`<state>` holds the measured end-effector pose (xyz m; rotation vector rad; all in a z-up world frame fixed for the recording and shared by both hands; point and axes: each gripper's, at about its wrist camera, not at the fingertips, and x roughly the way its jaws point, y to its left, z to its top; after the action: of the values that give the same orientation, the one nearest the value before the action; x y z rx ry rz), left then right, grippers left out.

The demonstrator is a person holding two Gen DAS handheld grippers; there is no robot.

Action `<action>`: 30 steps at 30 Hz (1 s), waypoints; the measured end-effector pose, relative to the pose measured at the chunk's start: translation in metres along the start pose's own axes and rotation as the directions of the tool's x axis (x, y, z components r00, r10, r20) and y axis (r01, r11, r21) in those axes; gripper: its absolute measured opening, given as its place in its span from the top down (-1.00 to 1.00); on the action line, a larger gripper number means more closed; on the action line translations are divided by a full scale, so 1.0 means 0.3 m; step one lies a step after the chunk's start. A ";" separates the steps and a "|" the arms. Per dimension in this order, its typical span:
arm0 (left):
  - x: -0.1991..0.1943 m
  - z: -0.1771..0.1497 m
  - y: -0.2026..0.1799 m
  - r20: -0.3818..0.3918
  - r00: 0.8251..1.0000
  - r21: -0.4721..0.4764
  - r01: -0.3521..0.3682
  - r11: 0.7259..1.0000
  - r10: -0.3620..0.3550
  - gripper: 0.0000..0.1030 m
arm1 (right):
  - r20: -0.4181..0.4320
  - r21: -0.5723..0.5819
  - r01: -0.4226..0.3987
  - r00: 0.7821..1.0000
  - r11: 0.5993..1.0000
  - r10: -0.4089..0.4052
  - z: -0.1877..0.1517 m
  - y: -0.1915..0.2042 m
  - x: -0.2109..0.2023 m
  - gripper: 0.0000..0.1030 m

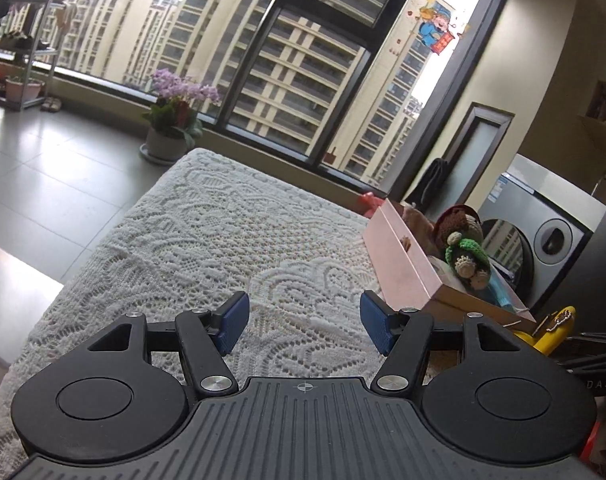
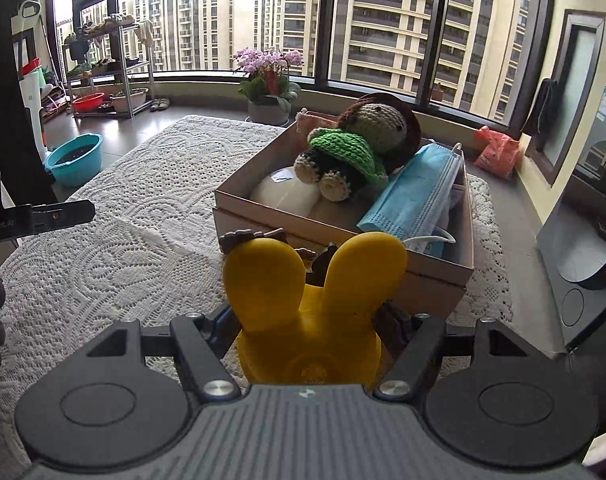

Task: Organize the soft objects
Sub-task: 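Carry the bunny toy into the box and release it with the right tool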

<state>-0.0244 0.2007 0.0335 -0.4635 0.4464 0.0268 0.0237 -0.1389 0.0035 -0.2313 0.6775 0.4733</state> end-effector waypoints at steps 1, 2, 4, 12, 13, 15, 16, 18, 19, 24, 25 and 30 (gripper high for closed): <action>0.000 -0.011 -0.035 -0.019 1.000 0.018 0.023 1.000 -0.023 -0.29 | 0.005 0.018 0.020 1.000 1.000 -0.020 -0.012 -0.024 0.011 -0.37; 0.000 -0.018 -0.055 -0.032 0.999 0.026 0.037 0.999 -0.036 -0.29 | 0.011 0.034 0.035 0.999 0.999 -0.035 -0.018 -0.042 0.021 -0.36; 0.006 -0.043 -0.112 -0.068 0.995 0.044 0.069 0.997 -0.066 -0.28 | 0.042 0.073 0.035 0.998 0.997 -0.039 -0.021 -0.079 0.042 -0.37; -0.001 -0.082 -0.217 -0.118 0.992 0.116 0.051 0.992 -0.037 -0.27 | 0.107 0.118 -0.026 0.994 0.993 0.013 0.005 -0.097 0.042 -0.37; -0.003 -0.083 -0.219 -0.120 0.992 0.120 0.044 0.992 -0.030 -0.27 | 0.120 0.123 -0.063 0.992 0.990 0.048 0.005 -0.099 0.021 -0.37; -0.009 -0.087 -0.216 -0.125 0.992 0.126 0.029 0.992 -0.013 -0.27 | 0.164 0.128 -0.124 0.981 0.984 0.103 0.014 -0.099 -0.040 -0.37; -0.009 -0.090 -0.214 -0.129 0.992 0.125 0.022 0.992 -0.006 -0.27 | 0.193 0.128 -0.134 0.975 0.983 0.108 0.026 -0.103 -0.066 -0.37; 0.000 -0.095 -0.212 -0.137 0.991 0.114 0.013 0.993 0.003 -0.27 | 0.269 0.122 -0.120 0.960 0.985 0.083 0.075 -0.105 -0.106 -0.37; 0.007 -0.098 -0.214 -0.142 0.990 0.107 0.014 0.994 0.001 -0.27 | 0.303 0.113 -0.103 0.951 0.988 0.065 0.103 -0.104 -0.113 -0.37; 0.035 -0.106 -0.250 -0.155 0.988 0.114 0.039 0.993 -0.021 -0.24 | 0.431 0.135 -0.070 0.902 0.988 0.005 0.306 -0.104 -0.014 -0.37; 0.033 -0.107 -0.257 -0.153 0.988 0.119 0.045 0.992 -0.026 -0.24 | 0.429 0.150 -0.093 0.903 0.984 0.020 0.342 -0.100 0.022 -0.37; 0.024 -0.113 -0.262 -0.157 0.987 0.133 0.068 0.989 -0.047 -0.24 | 0.264 0.072 -0.086 0.962 0.994 0.064 0.450 0.021 0.262 -0.37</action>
<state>-0.0218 0.1151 0.0369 -0.3427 0.5820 -0.0958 0.1475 -0.0585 0.0545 -0.0622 0.4475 0.5362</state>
